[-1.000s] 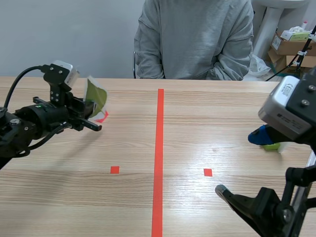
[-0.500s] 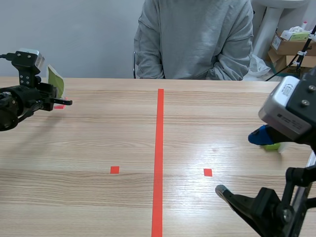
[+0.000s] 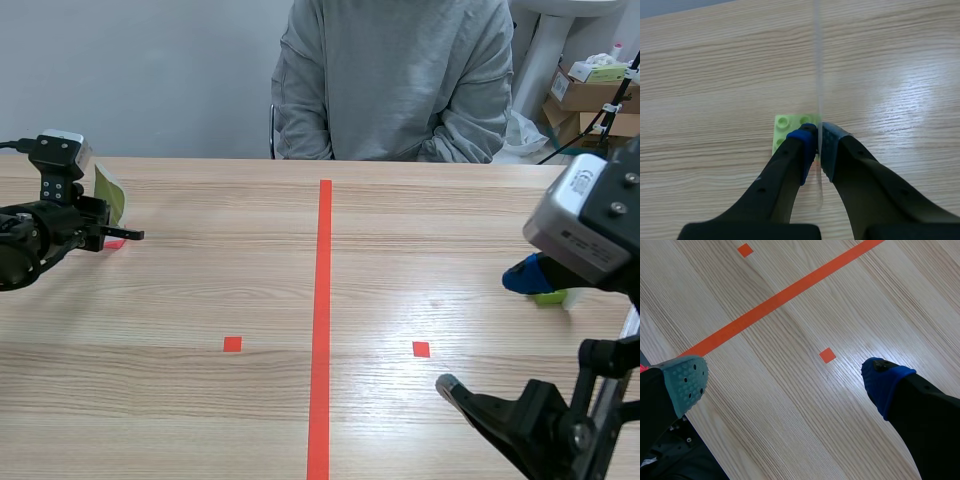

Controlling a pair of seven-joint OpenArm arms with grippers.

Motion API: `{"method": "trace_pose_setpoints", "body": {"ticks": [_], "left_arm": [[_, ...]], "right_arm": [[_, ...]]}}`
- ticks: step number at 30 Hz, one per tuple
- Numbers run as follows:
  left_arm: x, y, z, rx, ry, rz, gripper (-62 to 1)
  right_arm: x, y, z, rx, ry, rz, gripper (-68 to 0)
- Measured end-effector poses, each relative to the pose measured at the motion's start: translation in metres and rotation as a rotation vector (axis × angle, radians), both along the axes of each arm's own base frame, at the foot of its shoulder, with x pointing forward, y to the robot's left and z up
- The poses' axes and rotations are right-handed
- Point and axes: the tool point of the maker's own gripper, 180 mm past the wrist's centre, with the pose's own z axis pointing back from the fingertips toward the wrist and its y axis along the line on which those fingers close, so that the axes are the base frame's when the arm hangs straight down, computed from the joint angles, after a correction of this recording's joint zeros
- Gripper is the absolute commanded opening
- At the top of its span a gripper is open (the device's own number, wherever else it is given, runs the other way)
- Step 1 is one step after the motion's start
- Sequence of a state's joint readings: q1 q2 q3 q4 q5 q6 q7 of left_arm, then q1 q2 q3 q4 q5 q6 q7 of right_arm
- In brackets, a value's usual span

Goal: Do the leaf sorting experiment

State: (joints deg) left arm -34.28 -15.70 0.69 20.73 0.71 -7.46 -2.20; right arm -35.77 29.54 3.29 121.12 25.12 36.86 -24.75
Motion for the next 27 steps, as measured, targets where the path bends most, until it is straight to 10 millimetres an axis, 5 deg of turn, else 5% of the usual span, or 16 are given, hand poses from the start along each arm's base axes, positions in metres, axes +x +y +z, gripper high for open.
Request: {"method": "trace_pose_setpoints", "body": {"ticks": [3, 8, 10, 16, 21, 27], "left_arm": [[-0.001, 0.000, -0.001, 0.029, 0.009, -0.015, -41.8], [0.000, 0.001, 0.000, 0.032, -0.001, -0.011, -7.0], [0.003, -0.001, 0.006, 0.046, -0.037, -0.025, 1.4], [0.004, 0.002, 0.016, 0.090, -0.064, -0.021, 1.4], [-0.005, -0.008, 0.052, 0.141, -0.154, -0.084, 1.4], [-0.054, -0.071, 0.118, 0.210, -0.332, -0.293, 1.4]], "right_arm": [[0.000, 0.000, 0.000, 0.000, 0.000, 0.000, -3.5], [0.000, 0.000, 0.000, 0.000, 0.000, 0.000, -3.5], [0.000, 0.000, 0.000, 0.000, 0.000, 0.000, -3.5], [0.000, 0.000, 0.000, 0.000, 0.000, 0.000, -3.5], [0.000, -0.001, -0.001, -0.010, -0.002, 0.001, -3.5], [0.000, -0.001, -0.001, -0.011, -0.003, 0.001, -3.5]]}}
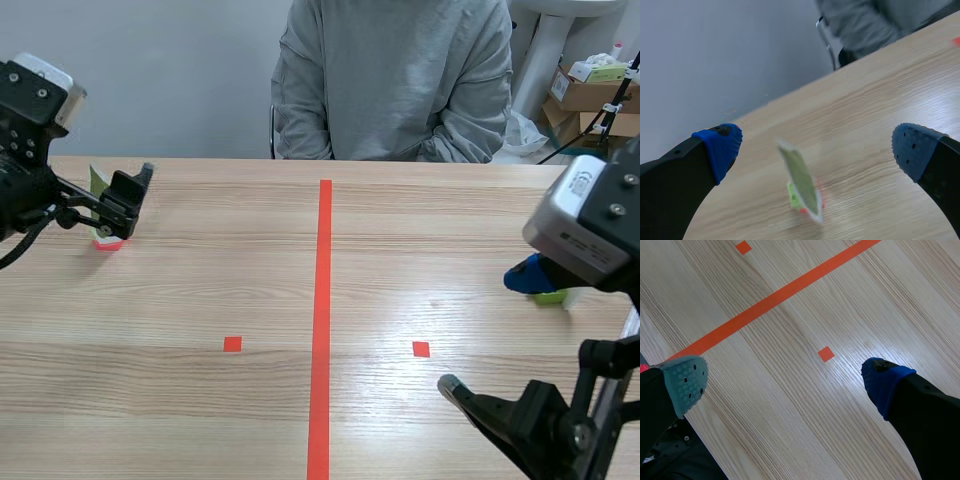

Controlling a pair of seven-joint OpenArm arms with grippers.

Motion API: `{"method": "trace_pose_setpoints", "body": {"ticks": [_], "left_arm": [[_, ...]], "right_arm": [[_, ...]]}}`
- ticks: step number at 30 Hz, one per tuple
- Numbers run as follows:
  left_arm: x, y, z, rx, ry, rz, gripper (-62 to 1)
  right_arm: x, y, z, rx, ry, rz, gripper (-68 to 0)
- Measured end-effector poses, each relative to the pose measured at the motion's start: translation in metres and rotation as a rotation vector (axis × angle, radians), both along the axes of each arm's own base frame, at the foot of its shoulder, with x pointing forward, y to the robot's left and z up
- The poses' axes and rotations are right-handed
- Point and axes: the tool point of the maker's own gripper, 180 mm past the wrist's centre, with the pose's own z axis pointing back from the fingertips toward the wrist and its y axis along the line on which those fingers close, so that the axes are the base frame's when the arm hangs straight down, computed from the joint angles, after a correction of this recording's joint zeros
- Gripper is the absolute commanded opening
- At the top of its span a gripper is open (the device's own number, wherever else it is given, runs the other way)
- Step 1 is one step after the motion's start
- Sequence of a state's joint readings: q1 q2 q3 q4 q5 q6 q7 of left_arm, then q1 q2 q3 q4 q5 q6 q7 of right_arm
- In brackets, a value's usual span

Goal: Do the leaf sorting experiment

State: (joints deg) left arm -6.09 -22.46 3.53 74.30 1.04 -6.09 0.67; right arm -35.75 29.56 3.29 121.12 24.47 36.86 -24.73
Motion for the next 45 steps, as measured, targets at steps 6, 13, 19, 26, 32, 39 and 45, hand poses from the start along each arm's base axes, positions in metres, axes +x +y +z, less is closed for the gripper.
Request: {"method": "trace_pose_setpoints", "body": {"ticks": [6, 13, 19, 26, 32, 39, 45], "left_arm": [[-0.082, -0.059, 0.009, -0.083, 0.032, -0.170, 1.4], [-0.165, -0.099, -0.003, -0.169, 0.193, -0.287, 1.4], [-0.190, -0.119, 0.021, -0.203, 0.191, -0.349, 1.4], [-0.197, -0.117, 0.009, -0.171, 0.253, -0.348, 1.4], [-0.197, -0.116, 0.006, -0.168, 0.260, -0.345, 1.4], [-0.195, -0.116, 0.008, -0.167, 0.252, -0.346, 1.4], [-0.195, -0.116, 0.008, -0.167, 0.252, -0.346, 1.4]], "right_arm": [[0.000, 0.000, 0.000, 0.001, 0.000, -0.001, -3.5], [0.000, 0.001, 0.001, 0.004, -0.003, 0.000, -3.5], [0.001, 0.002, 0.003, 0.015, -0.012, 0.002, -3.5], [-0.001, -0.005, -0.006, -0.048, 0.006, -0.002, -3.5], [-0.001, -0.013, -0.012, -0.108, 0.015, -0.005, -3.5], [-0.001, -0.015, -0.014, -0.132, 0.011, -0.005, -3.5], [-0.001, -0.015, -0.014, -0.132, 0.011, -0.005, -3.5]]}}
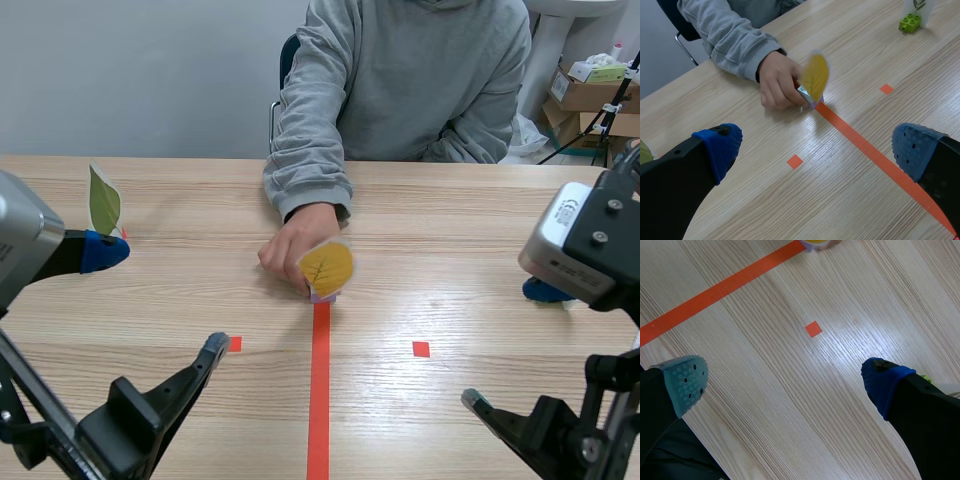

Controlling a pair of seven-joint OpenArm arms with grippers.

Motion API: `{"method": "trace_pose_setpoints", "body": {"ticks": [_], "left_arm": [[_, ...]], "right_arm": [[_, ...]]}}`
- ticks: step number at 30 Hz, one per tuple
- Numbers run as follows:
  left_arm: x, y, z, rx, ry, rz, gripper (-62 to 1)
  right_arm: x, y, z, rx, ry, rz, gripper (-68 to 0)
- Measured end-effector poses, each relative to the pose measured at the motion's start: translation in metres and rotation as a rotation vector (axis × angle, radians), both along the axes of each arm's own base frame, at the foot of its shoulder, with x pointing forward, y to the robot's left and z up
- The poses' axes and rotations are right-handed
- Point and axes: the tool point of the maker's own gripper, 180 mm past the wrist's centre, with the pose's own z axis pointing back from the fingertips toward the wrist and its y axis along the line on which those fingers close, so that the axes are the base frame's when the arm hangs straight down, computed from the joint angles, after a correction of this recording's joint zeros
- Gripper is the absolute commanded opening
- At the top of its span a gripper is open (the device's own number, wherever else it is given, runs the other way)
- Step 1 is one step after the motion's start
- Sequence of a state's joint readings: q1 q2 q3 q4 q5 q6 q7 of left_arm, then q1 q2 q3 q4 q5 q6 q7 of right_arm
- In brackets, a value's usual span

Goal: Do the leaf sorting experiment

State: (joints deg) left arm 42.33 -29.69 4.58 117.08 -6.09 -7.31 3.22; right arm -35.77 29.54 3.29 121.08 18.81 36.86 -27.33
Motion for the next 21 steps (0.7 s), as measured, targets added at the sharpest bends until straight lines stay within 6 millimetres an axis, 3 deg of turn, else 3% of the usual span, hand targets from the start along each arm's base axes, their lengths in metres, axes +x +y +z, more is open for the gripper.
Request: {"method": "trace_pose_setpoints", "body": {"ticks": [21], "left_arm": [[0.0004, 0.0021, -0.0045, 0.019, 0.019, 0.006, 1.4]], "right_arm": [[0.0004, 0.0008, 0.0009, 0.005, -0.004, 0.001, -3.5]]}}
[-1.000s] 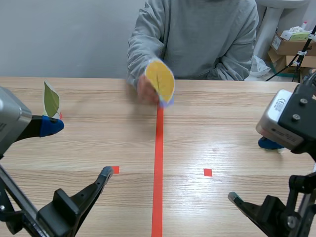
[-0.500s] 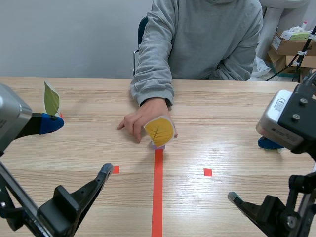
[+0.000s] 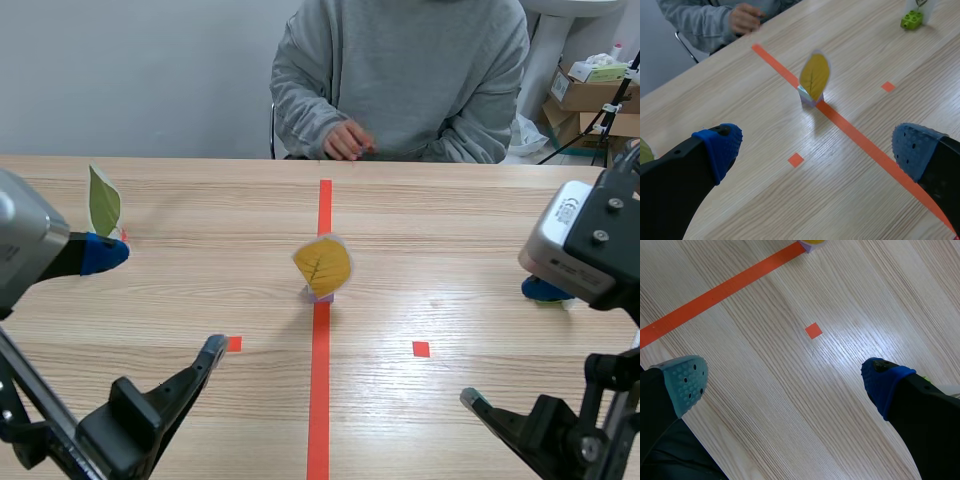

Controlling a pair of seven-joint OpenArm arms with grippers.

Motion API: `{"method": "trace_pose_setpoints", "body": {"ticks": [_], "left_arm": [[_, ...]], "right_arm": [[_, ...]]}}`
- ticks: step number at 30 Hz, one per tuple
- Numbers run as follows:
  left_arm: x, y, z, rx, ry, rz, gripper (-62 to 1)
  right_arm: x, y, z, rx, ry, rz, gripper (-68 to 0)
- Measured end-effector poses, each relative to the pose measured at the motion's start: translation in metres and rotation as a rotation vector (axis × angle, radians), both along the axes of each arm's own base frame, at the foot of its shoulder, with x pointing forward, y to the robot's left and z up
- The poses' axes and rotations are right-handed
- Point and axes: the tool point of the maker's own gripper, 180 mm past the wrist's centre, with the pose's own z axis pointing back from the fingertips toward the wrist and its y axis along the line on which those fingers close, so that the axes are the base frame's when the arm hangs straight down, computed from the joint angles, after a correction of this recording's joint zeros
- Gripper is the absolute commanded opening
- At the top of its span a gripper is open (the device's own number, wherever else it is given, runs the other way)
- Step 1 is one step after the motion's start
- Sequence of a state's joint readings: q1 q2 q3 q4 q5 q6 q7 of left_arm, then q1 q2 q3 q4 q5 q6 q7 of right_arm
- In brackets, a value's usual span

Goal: Do the leaf sorting experiment

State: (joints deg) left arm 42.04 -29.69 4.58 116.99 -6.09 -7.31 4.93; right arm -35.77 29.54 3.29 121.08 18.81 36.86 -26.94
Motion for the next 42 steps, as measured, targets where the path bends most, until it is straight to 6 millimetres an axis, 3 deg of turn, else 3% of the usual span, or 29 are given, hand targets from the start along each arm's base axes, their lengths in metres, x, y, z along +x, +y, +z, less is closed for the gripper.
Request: {"method": "trace_pose_setpoints", "body": {"ticks": [38, 42], "left_arm": [[0.000, 0.002, -0.005, 0.014, 0.017, 0.002, 1.4], [0.006, 0.002, -0.025, 0.039, 0.048, -0.067, 1.4]], "right_arm": [[0.000, 0.000, 0.000, 0.000, 0.000, 0.000, -3.5], [0.000, 0.000, 0.000, 0.000, 0.000, 0.000, -3.5]]}}
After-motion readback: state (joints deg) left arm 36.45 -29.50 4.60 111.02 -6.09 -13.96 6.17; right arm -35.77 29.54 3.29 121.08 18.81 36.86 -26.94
